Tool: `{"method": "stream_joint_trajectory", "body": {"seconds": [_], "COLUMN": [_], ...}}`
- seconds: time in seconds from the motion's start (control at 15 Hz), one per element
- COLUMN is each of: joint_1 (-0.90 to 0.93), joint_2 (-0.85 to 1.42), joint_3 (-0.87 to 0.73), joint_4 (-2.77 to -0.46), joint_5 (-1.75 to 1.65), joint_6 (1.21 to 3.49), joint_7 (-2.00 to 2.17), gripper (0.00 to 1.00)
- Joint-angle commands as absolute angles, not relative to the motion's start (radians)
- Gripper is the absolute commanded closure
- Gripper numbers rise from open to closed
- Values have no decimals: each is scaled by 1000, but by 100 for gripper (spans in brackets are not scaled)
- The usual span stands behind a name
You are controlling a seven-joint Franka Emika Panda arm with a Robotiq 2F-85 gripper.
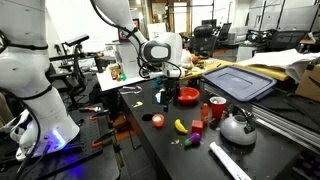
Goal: Move the banana to the left
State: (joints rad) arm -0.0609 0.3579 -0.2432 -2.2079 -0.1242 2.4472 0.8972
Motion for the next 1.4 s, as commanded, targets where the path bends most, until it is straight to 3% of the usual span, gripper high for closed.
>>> {"method": "stream_joint_trajectory", "body": {"seconds": [0.0,1.33], "joint_1": [-88,-60], "joint_2": [417,480], "joint_3": [-281,-297], "joint_4": [-2148,-2120], "joint_5": [-83,33], "joint_6": [2430,2427], "joint_7": [932,997], "gripper": [0,0]}}
